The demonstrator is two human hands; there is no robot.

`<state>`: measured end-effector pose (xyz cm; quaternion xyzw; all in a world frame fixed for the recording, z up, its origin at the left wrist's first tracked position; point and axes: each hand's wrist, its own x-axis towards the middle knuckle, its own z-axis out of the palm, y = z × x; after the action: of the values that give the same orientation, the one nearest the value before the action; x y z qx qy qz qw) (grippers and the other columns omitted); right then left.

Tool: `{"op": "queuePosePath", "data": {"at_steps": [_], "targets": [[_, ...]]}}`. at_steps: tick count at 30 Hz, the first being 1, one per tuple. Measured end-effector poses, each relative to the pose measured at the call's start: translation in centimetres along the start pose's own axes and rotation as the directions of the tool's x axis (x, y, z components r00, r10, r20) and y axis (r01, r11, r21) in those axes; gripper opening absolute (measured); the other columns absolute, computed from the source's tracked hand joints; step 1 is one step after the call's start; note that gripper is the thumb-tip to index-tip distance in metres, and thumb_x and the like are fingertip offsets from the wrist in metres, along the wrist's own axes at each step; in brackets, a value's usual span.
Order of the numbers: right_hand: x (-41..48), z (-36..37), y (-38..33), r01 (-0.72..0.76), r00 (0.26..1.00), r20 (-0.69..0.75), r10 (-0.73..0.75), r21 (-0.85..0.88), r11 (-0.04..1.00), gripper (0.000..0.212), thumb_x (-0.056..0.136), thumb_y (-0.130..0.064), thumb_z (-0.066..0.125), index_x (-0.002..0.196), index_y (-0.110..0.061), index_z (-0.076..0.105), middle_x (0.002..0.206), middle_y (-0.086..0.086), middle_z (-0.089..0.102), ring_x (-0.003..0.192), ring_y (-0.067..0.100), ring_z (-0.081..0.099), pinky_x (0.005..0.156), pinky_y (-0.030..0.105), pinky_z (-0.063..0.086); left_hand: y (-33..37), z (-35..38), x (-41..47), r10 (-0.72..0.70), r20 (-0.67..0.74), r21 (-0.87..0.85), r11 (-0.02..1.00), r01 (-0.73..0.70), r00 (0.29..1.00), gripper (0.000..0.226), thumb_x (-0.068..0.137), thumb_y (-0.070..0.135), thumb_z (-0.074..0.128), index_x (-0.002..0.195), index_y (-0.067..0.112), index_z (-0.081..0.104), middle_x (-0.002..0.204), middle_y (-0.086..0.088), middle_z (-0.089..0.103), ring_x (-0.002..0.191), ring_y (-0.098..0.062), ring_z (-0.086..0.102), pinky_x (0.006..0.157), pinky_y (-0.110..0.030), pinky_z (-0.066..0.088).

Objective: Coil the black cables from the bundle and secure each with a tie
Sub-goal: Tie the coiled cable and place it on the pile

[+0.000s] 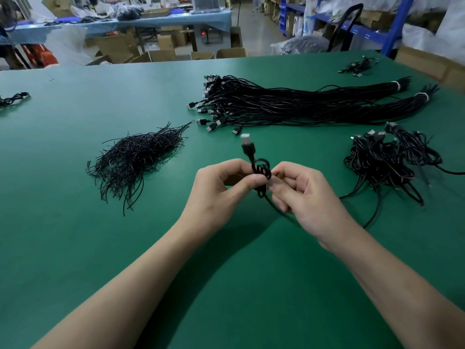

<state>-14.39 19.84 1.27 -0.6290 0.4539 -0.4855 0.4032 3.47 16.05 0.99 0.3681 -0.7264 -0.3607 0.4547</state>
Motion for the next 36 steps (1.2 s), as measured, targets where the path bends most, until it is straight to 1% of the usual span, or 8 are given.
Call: {"op": "queuePosePath", "data": {"at_steps": [2,7,15,17,21,24,31,36], "targets": [[-0.2,0.2,0.0,0.091,0.995,-0.029,-0.096,-0.152,0.984,0.023,0.102,-0.023,0.058,0.079,-0.019,0.057,0.056,0.001,0.047,0.056,0.033,0.038,0.054,0.045,0.033,0.1,0.1,0.0,-0.045,-0.013,0.008,0.999,0.045,0.999,0.016,0.091,0.034,0.069,0.076,0.032,0.071,0.071,0.009,0.072,0.067,-0.008,0.064,0.064,-0.032,0.052],[-0.4,0.1,-0.2,0.253,0.947,-0.061,-0.314,-0.461,0.851,0.02,0.099,-0.016,0.063,0.08,-0.013,0.059,0.055,-0.002,0.042,0.051,0.013,0.034,0.05,0.023,0.027,0.5,0.1,0.2,-0.154,0.017,-0.091,0.984,0.155,0.988,0.028,0.091,0.038,0.069,0.079,0.013,0.073,0.074,-0.016,0.071,0.066,-0.019,0.062,0.066,-0.036,0.051],[-0.1,-0.3,-0.5,0.471,0.757,0.163,-0.633,-0.807,0.356,0.004,0.091,-0.003,0.07,0.092,-0.006,0.072,0.066,0.006,0.057,0.058,0.028,0.052,0.05,0.041,0.05,0.6,-0.1,0.1,-0.322,0.212,-0.336,0.863,0.378,0.923,0.032,0.091,0.038,0.069,0.084,0.007,0.075,0.077,-0.008,0.066,0.069,-0.019,0.058,0.067,-0.024,0.054],[-0.2,-0.3,-0.5,0.44,0.796,0.126,-0.592,-0.793,0.421,0.009,0.097,-0.012,0.064,0.09,-0.009,0.069,0.065,0.002,0.055,0.059,0.025,0.05,0.052,0.041,0.049,0.5,0.0,0.1,-0.291,0.178,-0.33,0.882,0.336,0.94,0.031,0.095,0.035,0.068,0.085,0.005,0.074,0.077,-0.009,0.065,0.068,-0.017,0.059,0.069,-0.025,0.055],[-0.2,-0.3,0.0,0.216,0.962,-0.017,-0.273,-0.562,0.798,0.019,0.1,-0.032,0.059,0.084,-0.023,0.055,0.059,-0.001,0.052,0.052,0.016,0.043,0.051,0.036,0.04,0.4,0.4,0.0,-0.2,0.029,-0.209,0.957,0.201,0.979,0.03,0.089,0.042,0.072,0.078,0.014,0.073,0.071,-0.01,0.068,0.068,-0.021,0.063,0.074,-0.043,0.055],[0.0,-0.4,-0.3,0.134,0.986,-0.035,-0.164,-0.427,0.894,0.021,0.099,-0.042,0.057,0.085,-0.026,0.058,0.062,0.0,0.061,0.054,0.014,0.052,0.055,0.032,0.043,0.6,0.4,-0.1,-0.15,-0.04,-0.151,0.978,0.142,0.988,0.033,0.085,0.049,0.071,0.078,0.017,0.073,0.074,-0.013,0.071,0.071,-0.037,0.066,0.075,-0.054,0.054],[0.5,-1.0,-1.1,0.126,0.991,0.036,-0.126,-0.541,0.831,0.023,0.101,-0.035,0.054,0.079,-0.027,0.055,0.065,0.0,0.063,0.052,0.016,0.051,0.057,0.042,0.048,0.3,0.6,0.1,-0.146,-0.043,-0.087,0.986,0.142,0.988,0.035,0.089,0.049,0.066,0.078,0.016,0.071,0.074,-0.016,0.069,0.069,-0.038,0.063,0.074,-0.059,0.053],[1.5,-4.3,-1.9,0.122,0.985,0.017,-0.171,-0.77,0.627,0.022,0.101,-0.037,0.052,0.083,-0.024,0.056,0.066,-0.003,0.061,0.063,0.023,0.056,0.061,0.042,0.048,-1.0,0.8,2.8,-0.21,0.095,-0.028,0.977,0.213,0.973,0.027,0.1,0.043,0.058,0.091,0.024,0.076,0.08,0.005,0.075,0.077,-0.008,0.07,0.069,-0.028,0.054]]}}
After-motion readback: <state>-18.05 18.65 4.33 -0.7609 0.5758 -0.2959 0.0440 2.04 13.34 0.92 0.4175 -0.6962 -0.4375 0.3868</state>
